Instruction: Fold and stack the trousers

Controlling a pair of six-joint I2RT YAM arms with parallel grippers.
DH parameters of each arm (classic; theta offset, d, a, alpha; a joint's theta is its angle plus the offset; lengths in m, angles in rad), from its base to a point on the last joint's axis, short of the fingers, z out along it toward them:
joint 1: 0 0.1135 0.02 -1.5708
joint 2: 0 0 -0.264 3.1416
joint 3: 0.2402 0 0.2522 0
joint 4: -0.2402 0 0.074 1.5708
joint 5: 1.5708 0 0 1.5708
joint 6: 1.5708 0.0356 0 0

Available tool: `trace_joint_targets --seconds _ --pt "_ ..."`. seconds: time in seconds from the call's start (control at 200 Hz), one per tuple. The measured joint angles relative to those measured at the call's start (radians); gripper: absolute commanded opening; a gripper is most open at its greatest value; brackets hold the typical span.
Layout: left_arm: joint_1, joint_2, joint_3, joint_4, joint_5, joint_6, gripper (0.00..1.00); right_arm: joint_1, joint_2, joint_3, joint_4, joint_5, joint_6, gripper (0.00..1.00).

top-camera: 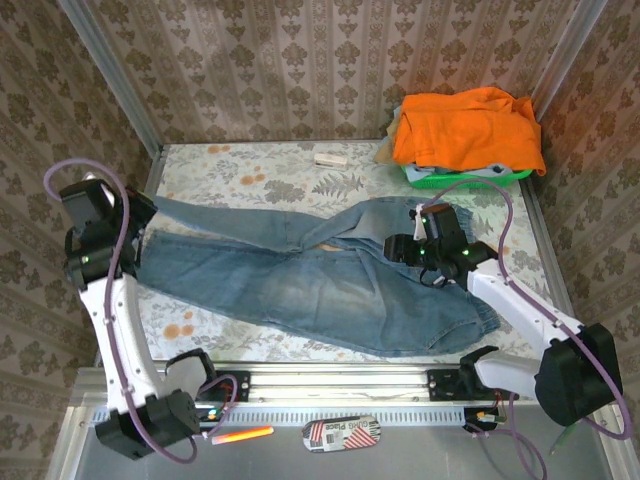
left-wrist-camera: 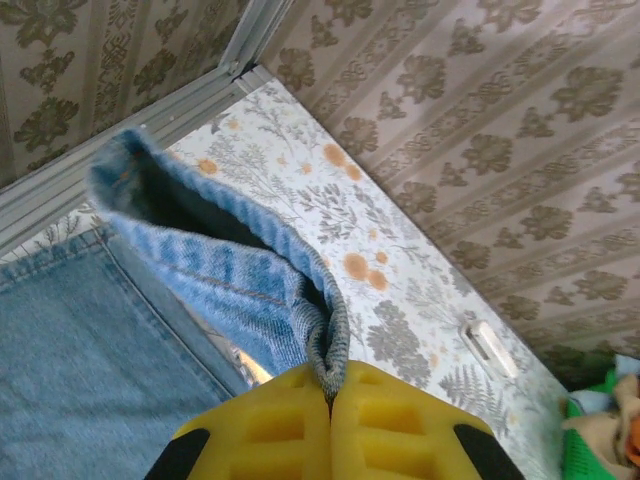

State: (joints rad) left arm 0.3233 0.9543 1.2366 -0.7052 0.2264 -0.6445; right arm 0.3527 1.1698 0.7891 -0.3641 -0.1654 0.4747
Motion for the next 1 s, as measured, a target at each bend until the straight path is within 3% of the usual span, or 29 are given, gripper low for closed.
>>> trace_joint_targets --seconds 0.145,0.26,0.53,0.665,1.0 --pt "0.017 -0.056 0.003 -0.035 0.016 -0.039 0.00 0.002 0.040 0.056 -0.009 0.000 0.000 0.59" --pt "0.018 0.048 0.007 0.015 0.028 -0.091 0.00 0.002 0.126 0.124 0.008 -0.001 0.000 0.59" --pt "0.009 0.687 0.177 0.197 -0.025 -0.216 0.00 -0.015 0.335 0.223 0.069 -0.002 0.003 0.58" --pt "-0.003 0.966 0.392 0.228 -0.057 -0.275 0.00 -0.029 0.433 0.247 0.097 -0.006 0.005 0.58" --pt "-0.069 1.453 0.990 0.183 -0.111 -0.368 0.00 -0.056 0.571 0.311 0.113 -0.010 0.007 0.58"
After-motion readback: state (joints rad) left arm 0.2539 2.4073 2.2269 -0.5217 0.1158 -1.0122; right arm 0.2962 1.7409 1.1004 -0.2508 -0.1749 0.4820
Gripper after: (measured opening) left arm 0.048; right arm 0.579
